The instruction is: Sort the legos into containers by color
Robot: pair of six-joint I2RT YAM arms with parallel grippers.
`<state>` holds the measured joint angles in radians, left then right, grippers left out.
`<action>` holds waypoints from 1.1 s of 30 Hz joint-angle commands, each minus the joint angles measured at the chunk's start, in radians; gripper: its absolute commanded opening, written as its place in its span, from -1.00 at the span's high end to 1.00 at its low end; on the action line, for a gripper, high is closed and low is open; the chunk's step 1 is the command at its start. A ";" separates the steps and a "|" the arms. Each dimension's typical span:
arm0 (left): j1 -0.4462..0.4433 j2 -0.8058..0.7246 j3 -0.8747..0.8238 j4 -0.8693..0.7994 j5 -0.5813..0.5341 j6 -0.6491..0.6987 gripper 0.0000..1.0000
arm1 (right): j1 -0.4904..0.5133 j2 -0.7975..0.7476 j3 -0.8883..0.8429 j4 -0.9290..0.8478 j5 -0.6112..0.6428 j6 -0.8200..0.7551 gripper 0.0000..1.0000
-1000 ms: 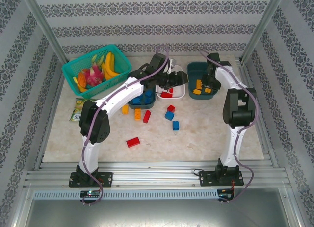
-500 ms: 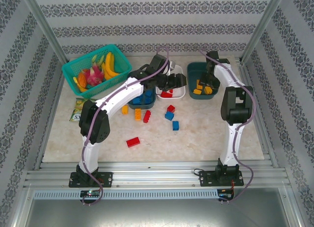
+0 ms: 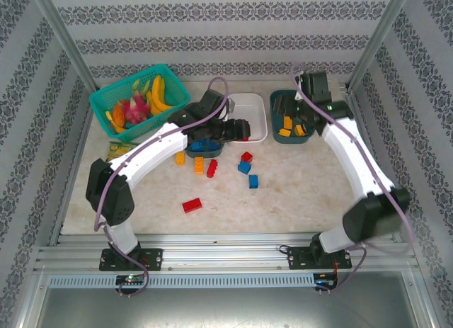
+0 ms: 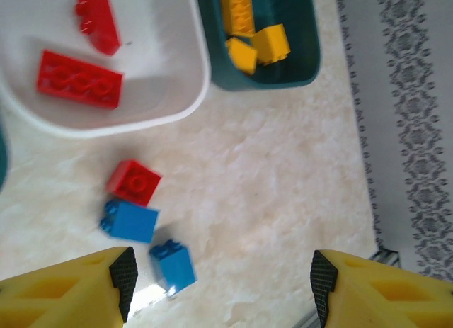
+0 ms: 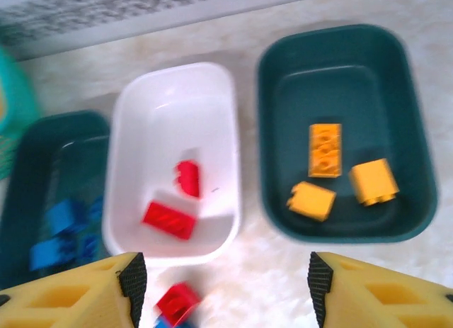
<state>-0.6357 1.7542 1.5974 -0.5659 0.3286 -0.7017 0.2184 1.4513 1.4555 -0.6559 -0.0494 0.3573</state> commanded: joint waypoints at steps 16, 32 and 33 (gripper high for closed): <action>-0.067 -0.361 -0.554 -0.304 -0.177 0.140 -0.42 | 0.311 -0.518 -0.683 0.230 -0.460 0.188 -0.62; -0.098 -0.159 -0.613 -0.282 -0.245 0.393 -0.68 | 0.383 -0.493 -0.707 0.252 -0.431 0.227 -0.64; -0.097 -0.153 -0.620 -0.277 -0.247 0.398 -0.68 | 0.382 -0.495 -0.708 0.256 -0.439 0.227 -0.65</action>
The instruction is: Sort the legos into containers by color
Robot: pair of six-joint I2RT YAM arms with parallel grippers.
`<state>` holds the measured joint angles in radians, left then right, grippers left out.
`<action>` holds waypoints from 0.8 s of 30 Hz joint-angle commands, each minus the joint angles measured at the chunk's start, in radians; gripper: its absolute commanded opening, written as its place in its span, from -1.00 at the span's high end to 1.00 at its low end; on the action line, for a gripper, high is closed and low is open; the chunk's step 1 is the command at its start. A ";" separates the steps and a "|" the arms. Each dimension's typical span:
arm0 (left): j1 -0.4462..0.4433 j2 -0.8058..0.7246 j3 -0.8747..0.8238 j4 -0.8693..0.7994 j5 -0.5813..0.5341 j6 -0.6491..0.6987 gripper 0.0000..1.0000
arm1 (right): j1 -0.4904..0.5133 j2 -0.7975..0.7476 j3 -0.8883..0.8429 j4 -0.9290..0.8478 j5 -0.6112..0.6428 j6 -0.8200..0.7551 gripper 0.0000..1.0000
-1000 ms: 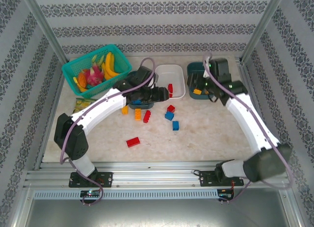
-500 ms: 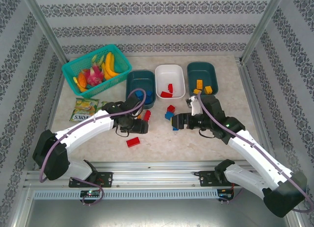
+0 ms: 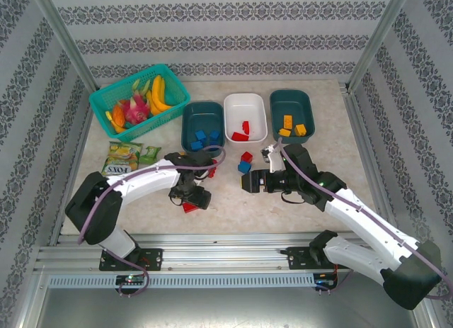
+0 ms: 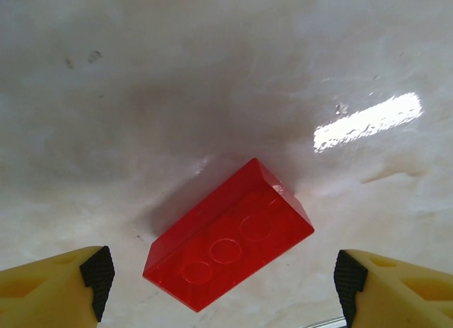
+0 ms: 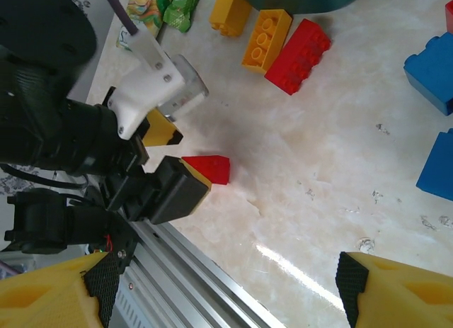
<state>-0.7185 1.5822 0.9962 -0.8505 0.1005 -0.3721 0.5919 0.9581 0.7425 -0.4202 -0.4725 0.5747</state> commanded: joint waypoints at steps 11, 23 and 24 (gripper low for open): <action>-0.018 0.043 -0.074 0.060 0.037 0.048 -0.17 | 0.006 -0.055 -0.054 0.061 -0.099 0.035 -0.65; -0.018 -0.004 0.012 0.046 -0.007 0.002 0.30 | 0.002 -0.005 0.018 0.067 -0.051 0.019 -0.63; -0.015 -0.016 0.043 0.037 -0.010 -0.008 0.31 | 0.002 -0.011 0.034 0.060 -0.030 0.015 -0.63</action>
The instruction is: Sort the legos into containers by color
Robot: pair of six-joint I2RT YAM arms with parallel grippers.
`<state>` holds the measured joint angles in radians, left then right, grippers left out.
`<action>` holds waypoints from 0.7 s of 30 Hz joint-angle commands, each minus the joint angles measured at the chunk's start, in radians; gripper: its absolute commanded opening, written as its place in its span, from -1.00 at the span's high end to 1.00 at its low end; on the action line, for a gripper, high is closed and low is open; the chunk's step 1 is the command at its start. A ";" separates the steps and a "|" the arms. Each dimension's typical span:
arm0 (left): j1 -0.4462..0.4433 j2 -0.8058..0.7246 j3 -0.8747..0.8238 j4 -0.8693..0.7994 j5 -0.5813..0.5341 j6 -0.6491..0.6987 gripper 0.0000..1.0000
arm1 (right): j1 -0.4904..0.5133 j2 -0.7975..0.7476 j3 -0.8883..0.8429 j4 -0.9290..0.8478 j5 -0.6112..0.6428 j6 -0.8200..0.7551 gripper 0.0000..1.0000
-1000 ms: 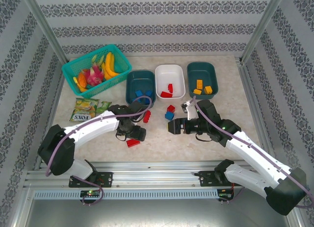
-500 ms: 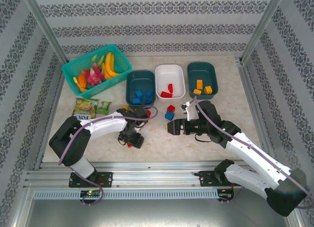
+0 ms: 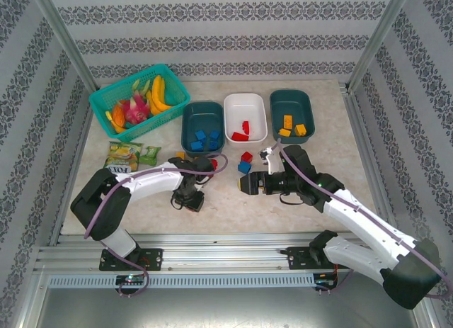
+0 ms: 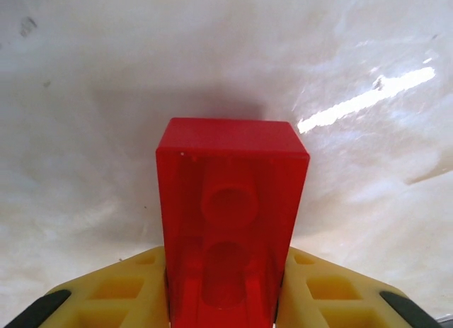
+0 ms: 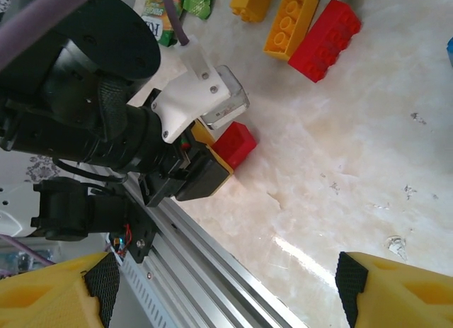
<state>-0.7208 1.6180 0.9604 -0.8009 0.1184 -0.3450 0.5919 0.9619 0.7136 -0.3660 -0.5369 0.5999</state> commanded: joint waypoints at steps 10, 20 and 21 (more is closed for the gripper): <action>0.038 0.189 0.580 -0.033 0.048 -0.109 0.37 | -0.093 -0.016 0.187 0.068 0.344 0.003 -0.66; 0.086 0.611 1.155 -0.036 0.129 -0.110 0.37 | -0.259 0.142 0.302 0.054 0.284 0.013 -0.64; 0.088 0.648 1.198 -0.034 0.135 -0.115 0.37 | -0.269 0.146 0.299 0.053 0.283 0.019 -0.64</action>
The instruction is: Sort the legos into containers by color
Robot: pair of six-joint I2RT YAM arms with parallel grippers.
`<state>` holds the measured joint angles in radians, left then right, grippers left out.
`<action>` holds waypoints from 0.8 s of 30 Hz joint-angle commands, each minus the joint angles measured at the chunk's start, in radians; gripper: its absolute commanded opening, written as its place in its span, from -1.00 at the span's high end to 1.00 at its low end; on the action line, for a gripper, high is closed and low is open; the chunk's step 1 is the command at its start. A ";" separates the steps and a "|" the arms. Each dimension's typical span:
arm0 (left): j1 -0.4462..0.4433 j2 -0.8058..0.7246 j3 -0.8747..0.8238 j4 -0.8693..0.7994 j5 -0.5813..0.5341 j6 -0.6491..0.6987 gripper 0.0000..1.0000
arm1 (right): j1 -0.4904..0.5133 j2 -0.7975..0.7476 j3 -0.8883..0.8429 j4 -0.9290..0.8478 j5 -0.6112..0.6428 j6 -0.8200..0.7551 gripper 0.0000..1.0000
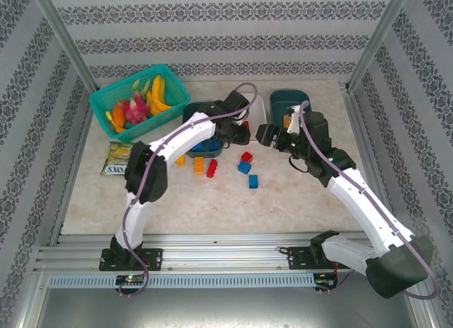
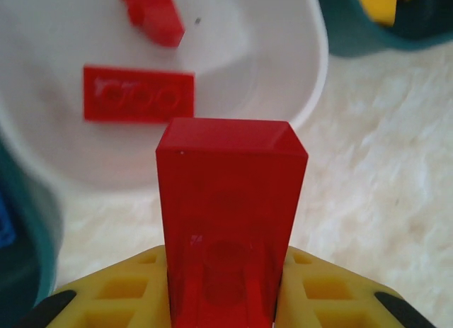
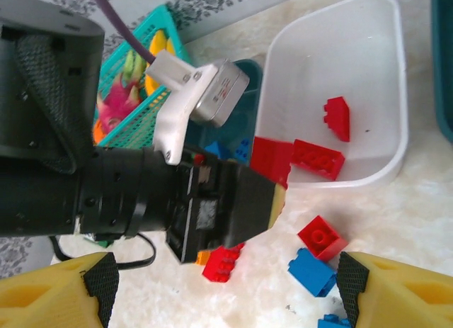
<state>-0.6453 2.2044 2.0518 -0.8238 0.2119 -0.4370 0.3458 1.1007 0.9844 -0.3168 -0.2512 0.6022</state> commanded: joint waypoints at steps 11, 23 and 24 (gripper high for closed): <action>0.061 0.359 0.404 0.144 0.207 -0.186 0.30 | -0.070 -0.027 -0.026 -0.003 0.002 0.048 -0.64; 0.072 0.378 0.404 0.178 0.291 -0.231 -0.30 | -0.067 -0.014 -0.049 0.059 -0.021 0.060 -0.65; 0.072 0.365 0.405 0.172 0.286 -0.231 -0.32 | -0.063 -0.011 -0.047 0.054 -0.018 0.051 -0.66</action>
<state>-0.5804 2.6095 2.4264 -0.6647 0.4793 -0.6518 0.2832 1.0809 0.9337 -0.2893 -0.2550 0.6563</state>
